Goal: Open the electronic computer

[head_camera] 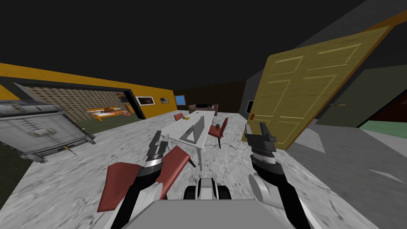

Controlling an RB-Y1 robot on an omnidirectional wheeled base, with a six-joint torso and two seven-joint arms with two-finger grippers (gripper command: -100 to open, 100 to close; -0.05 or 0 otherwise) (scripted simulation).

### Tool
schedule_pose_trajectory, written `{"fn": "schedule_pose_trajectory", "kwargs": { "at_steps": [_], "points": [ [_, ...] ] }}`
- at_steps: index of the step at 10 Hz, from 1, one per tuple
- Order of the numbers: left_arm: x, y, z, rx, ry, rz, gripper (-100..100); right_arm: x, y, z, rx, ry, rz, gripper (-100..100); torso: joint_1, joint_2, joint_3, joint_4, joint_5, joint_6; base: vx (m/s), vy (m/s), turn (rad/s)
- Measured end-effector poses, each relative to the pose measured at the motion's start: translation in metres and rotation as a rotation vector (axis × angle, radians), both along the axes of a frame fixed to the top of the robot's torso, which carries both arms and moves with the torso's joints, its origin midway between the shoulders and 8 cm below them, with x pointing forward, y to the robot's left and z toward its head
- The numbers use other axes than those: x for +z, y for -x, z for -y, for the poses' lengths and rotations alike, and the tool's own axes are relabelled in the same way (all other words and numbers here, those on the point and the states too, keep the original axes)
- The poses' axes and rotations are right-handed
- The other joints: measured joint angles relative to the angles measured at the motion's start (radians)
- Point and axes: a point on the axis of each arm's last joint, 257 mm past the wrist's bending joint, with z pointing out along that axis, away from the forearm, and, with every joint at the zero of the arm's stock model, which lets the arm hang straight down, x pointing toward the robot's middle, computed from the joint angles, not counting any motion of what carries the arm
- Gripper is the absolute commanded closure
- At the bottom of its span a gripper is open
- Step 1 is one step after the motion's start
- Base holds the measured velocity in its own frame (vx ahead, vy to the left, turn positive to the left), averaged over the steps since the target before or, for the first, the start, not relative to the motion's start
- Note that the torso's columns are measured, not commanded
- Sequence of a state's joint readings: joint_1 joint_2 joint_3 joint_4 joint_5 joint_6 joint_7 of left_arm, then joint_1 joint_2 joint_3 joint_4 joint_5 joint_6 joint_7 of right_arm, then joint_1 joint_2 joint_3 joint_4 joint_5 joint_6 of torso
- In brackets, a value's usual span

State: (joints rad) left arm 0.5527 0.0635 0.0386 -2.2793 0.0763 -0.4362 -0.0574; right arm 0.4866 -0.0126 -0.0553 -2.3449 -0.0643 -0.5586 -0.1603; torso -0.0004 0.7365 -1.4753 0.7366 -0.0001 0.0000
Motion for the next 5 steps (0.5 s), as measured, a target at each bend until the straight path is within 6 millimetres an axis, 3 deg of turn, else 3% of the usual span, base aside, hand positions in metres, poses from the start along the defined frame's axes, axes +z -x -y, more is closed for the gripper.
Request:
{"fn": "schedule_pose_trajectory", "kwargs": {
  "at_steps": [5],
  "points": [
    [-0.013, -0.011, 0.009, -0.027, -0.073, -0.092, -100, 0.000, 0.000, 0.000, 0.000, 0.000, 0.000, 0, 0.000, 0.002, 0.000, 0.002, 0.000, 0.000, 0.030, -0.025, -0.056]
  ]
}}
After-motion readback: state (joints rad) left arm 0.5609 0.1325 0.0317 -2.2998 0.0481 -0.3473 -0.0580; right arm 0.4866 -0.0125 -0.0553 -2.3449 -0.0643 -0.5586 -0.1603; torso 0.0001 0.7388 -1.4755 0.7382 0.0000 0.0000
